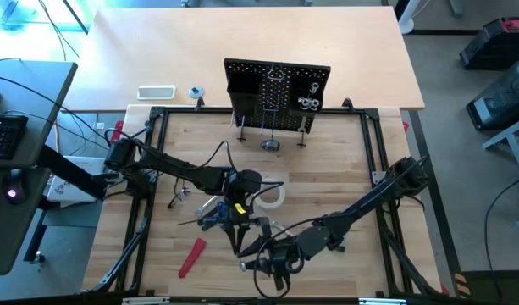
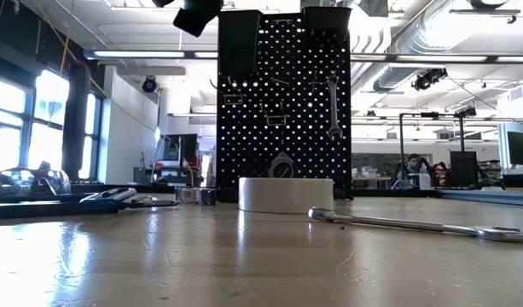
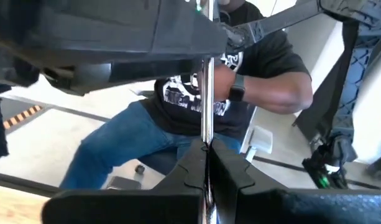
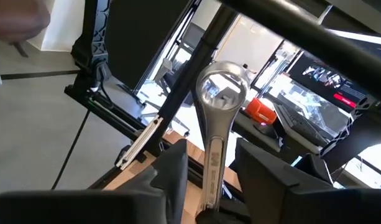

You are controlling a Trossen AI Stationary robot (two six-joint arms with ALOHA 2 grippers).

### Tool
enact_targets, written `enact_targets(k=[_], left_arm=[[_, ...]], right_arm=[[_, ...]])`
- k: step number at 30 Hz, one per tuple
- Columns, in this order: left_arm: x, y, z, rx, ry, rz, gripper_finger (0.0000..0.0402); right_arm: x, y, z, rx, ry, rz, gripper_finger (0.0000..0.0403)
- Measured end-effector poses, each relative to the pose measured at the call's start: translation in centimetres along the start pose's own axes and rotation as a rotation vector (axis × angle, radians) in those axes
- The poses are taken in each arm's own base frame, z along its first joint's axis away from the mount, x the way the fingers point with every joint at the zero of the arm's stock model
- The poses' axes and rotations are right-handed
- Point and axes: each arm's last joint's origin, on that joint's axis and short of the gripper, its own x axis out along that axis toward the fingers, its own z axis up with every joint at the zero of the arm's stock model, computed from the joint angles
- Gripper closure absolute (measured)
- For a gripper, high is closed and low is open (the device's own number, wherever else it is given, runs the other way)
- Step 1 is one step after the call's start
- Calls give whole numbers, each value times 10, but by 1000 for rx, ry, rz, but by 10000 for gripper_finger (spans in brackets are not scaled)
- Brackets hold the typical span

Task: Hang tools onto peg board
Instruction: Hang the silver wrench on the peg board

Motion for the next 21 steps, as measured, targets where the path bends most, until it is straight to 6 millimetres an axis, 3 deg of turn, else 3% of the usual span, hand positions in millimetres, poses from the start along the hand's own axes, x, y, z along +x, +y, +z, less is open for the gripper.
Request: enact_targets(k=[10,16,21], left_arm=[[0,-2,0,-95,-11,-68,402],[0,-2,0,-127,-9,-70,402],[0,-2,0,-142,-7,-59,402]], right_arm=[[1,0,3,-15,-8,28,339],[1,0,3,1,-13,39,334],[0,2,1,28,37,1,307]])
